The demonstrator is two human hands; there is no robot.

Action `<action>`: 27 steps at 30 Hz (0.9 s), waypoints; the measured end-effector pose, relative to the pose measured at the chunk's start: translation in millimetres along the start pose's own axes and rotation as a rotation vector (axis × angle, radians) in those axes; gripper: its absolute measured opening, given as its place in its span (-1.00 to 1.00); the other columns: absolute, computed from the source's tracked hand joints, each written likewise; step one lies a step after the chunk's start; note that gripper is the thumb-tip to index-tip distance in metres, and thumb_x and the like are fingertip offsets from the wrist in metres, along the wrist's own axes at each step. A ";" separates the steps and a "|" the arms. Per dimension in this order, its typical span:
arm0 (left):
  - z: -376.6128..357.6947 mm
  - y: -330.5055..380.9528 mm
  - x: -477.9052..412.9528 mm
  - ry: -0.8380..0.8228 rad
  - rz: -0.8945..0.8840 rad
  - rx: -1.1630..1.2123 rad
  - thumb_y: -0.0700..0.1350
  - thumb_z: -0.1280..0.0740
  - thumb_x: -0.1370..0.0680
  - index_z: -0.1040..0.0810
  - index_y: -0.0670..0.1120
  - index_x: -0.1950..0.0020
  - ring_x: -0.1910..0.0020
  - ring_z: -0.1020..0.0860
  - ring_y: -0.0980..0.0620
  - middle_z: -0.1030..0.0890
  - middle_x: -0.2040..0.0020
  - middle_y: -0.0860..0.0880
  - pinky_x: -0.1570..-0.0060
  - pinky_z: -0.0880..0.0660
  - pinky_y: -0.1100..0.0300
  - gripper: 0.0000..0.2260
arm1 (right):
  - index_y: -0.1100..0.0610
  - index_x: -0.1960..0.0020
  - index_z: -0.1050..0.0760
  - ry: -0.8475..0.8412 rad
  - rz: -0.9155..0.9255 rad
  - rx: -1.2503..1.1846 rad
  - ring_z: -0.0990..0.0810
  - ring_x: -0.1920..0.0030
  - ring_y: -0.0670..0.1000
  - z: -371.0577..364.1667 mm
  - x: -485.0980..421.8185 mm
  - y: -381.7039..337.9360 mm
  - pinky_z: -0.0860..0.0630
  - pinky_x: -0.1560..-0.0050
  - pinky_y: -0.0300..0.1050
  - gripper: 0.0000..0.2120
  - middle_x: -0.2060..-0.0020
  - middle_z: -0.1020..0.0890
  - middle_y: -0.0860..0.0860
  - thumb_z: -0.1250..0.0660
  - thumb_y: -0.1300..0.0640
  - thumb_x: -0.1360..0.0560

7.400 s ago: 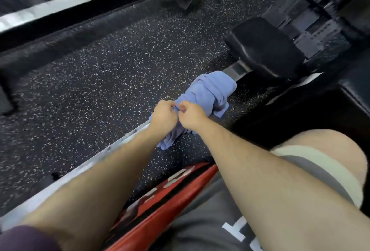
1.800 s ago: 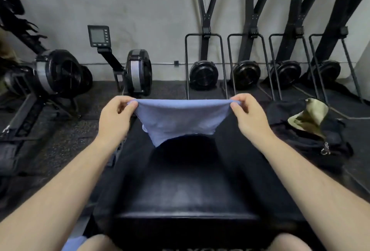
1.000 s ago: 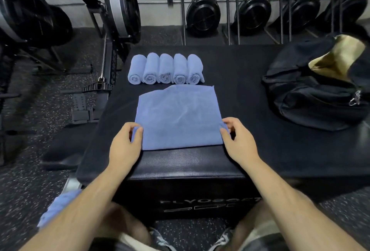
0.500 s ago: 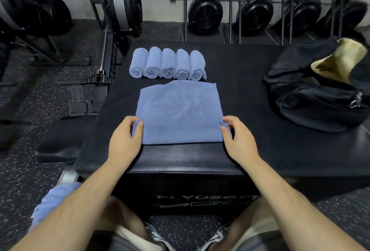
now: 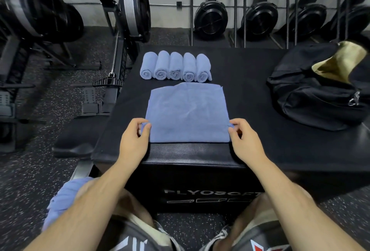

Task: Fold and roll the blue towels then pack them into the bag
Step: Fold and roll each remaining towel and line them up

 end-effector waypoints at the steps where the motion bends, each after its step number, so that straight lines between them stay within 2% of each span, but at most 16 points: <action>1: 0.1 0.0 2.1 -0.001 0.016 0.014 -0.05 -0.34 -0.63 -0.58 0.01 -0.01 0.30 -0.43 0.19 -0.57 0.18 -0.03 0.24 -0.38 0.39 -0.96 | -0.02 -0.20 -0.50 -0.004 -0.012 -0.011 -0.53 0.20 -0.16 1.9 2.0 0.2 -0.41 0.19 -0.24 -0.86 0.17 -0.56 -0.11 -0.25 0.07 -0.66; 4: 2.4 -0.5 10.9 -0.019 0.055 0.024 0.01 -0.30 -0.65 -0.54 -0.15 0.16 0.32 -0.37 0.13 -0.44 0.31 -0.04 0.24 -0.34 0.23 -0.72 | -0.01 0.05 -0.55 -0.005 -0.057 -0.064 -0.48 0.28 -0.15 11.8 11.7 3.0 -0.43 0.19 -0.19 -0.91 0.24 -0.58 -0.06 -0.29 0.11 -0.61; 6: 5.5 2.9 15.6 -0.040 0.073 0.048 0.07 -0.24 -0.68 -0.55 -0.23 0.26 0.31 -0.43 0.07 -0.52 0.34 -0.12 0.22 -0.35 0.19 -0.55 | 0.08 0.25 -0.52 -0.015 -0.086 -0.112 -0.47 0.32 -0.09 18.1 18.1 3.3 -0.43 0.20 -0.14 -0.76 0.32 -0.58 0.01 -0.30 0.10 -0.59; 8: 8.0 7.0 14.5 -0.056 0.122 0.132 0.09 -0.21 -0.69 -0.57 -0.27 0.34 0.34 -0.50 0.02 -0.60 0.38 -0.16 0.18 -0.41 0.14 -0.44 | 0.24 0.35 -0.46 -0.021 -0.102 -0.113 -0.44 0.40 -0.04 22.4 21.0 -2.2 -0.39 0.26 -0.12 -0.57 0.44 -0.54 0.05 -0.27 0.03 -0.62; 11: 9.5 10.2 0.5 -0.044 0.182 0.266 0.08 -0.22 -0.67 -0.59 -0.26 0.34 0.38 -0.53 -0.04 -0.59 0.41 -0.22 0.20 -0.44 0.10 -0.47 | 0.33 0.33 -0.35 0.031 -0.094 -0.066 -0.33 0.43 -0.02 25.0 11.7 -13.9 -0.30 0.35 -0.11 -0.52 0.47 -0.43 0.16 -0.27 0.00 -0.61; 13: 7.9 12.7 -12.6 -0.043 0.140 0.211 0.01 -0.25 -0.65 -0.64 -0.17 0.26 0.23 -0.58 0.02 -0.67 0.27 -0.10 0.11 -0.47 0.12 -0.61 | 0.25 0.32 -0.29 0.048 -0.061 -0.006 -0.29 0.41 -0.05 16.9 -1.8 -25.3 -0.29 0.34 -0.08 -0.59 0.46 -0.38 0.04 -0.28 0.03 -0.58; 15: -2.2 15.5 -27.9 -0.079 0.017 -0.012 -0.08 -0.29 -0.62 -0.68 -0.07 0.13 -0.01 -0.58 0.14 -0.68 0.05 0.07 -0.08 -0.48 0.19 -0.78 | 0.12 0.25 -0.43 0.001 0.025 0.114 -0.43 0.30 -0.06 -4.9 -18.2 -43.2 -0.39 0.24 -0.09 -0.73 0.34 -0.51 -0.10 -0.27 0.02 -0.58; 16: -11.1 15.2 -36.1 -0.110 -0.068 -0.114 -0.10 -0.30 -0.62 -0.69 -0.04 0.03 -0.15 -0.54 0.15 -0.65 -0.08 0.09 -0.20 -0.46 0.17 -0.84 | 0.04 0.14 -0.53 -0.042 0.078 0.176 -0.52 0.15 -0.05 -20.8 -26.1 -53.3 -0.45 0.12 -0.09 -0.83 0.19 -0.59 -0.13 -0.27 0.02 -0.58; 17: -20.5 12.1 -44.6 -0.143 -0.123 -0.191 -0.09 -0.32 -0.62 -0.68 -0.02 -0.08 -0.29 -0.48 0.12 -0.60 -0.22 0.06 -0.33 -0.40 0.13 -0.84 | 0.02 -0.02 -0.59 -0.094 0.131 0.228 -0.55 -0.02 -0.03 -38.7 -33.5 -63.6 -0.47 -0.03 -0.09 -0.85 0.03 -0.64 -0.11 -0.26 0.03 -0.59; 18: -28.7 7.8 -52.5 -0.169 -0.133 -0.253 -0.06 -0.32 -0.62 -0.66 0.01 -0.20 -0.40 -0.41 0.06 -0.53 -0.33 0.02 -0.40 -0.33 0.10 -0.80 | 0.03 -0.15 -0.60 -0.144 0.187 0.264 -0.54 -0.16 0.01 -58.0 -40.1 -73.3 -0.46 -0.16 -0.07 -0.79 -0.11 -0.64 -0.07 -0.25 0.05 -0.60; 19: -34.7 2.9 -60.5 -0.178 -0.115 -0.311 -0.02 -0.31 -0.62 -0.61 0.03 -0.30 -0.47 -0.34 -0.01 -0.48 -0.40 -0.01 -0.40 -0.29 0.05 -0.74 | 0.06 -0.23 -0.58 -0.188 0.239 0.293 -0.51 -0.26 0.05 -75.9 -45.5 -82.8 -0.44 -0.25 -0.05 -0.74 -0.19 -0.62 -0.04 -0.24 0.07 -0.60; 21: -40.1 -0.6 -73.5 -0.141 -0.073 -0.421 0.04 -0.29 -0.62 -0.52 0.05 -0.41 -0.46 -0.32 -0.10 -0.49 -0.39 -0.02 -0.35 -0.30 -0.01 -0.65 | 0.08 -0.33 -0.54 -0.235 0.322 0.346 -0.44 -0.38 0.08 -106.3 -55.2 -102.5 -0.38 -0.35 -0.01 -0.67 -0.31 -0.56 -0.01 -0.23 0.10 -0.60; 23: -40.8 -0.6 -80.0 -0.081 -0.053 -0.422 0.02 -0.30 -0.62 -0.49 0.05 -0.42 -0.41 -0.36 -0.11 -0.53 -0.35 -0.01 -0.32 -0.31 -0.04 -0.64 | 0.08 -0.47 -0.43 -0.271 0.345 0.377 -0.30 -0.51 0.06 -128.4 -65.9 -118.3 -0.24 -0.46 -0.02 -0.59 -0.47 -0.43 0.00 -0.19 0.09 -0.63; 25: -39.6 -2.1 -79.8 -0.041 -0.063 -0.310 -0.06 -0.32 -0.61 -0.52 0.03 -0.38 -0.34 -0.41 -0.08 -0.57 -0.28 0.02 -0.32 -0.36 -0.02 -0.68 | 0.05 -0.57 -0.30 -0.288 0.325 0.379 -0.16 -0.58 0.04 -145.2 -76.1 -127.2 -0.11 -0.52 -0.04 -0.53 -0.58 -0.27 0.00 -0.15 0.05 -0.67; 27: -36.2 -7.1 -77.6 -0.015 -0.079 -0.161 -0.15 -0.31 -0.61 -0.55 0.00 -0.31 -0.23 -0.48 0.03 -0.58 -0.20 0.07 -0.28 -0.43 0.04 -0.73 | 0.03 -0.60 -0.24 -0.292 0.331 0.404 -0.11 -0.60 0.06 -161.9 -79.5 -129.0 -0.09 -0.53 -0.01 -0.52 -0.61 -0.21 0.00 -0.10 0.00 -0.69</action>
Point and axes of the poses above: each hand's wrist, its own x-axis away from the middle knuckle, its own z-axis out of the back of the hand, y = z × x, the point moved 6 cm from there along -x, towards the middle knuckle
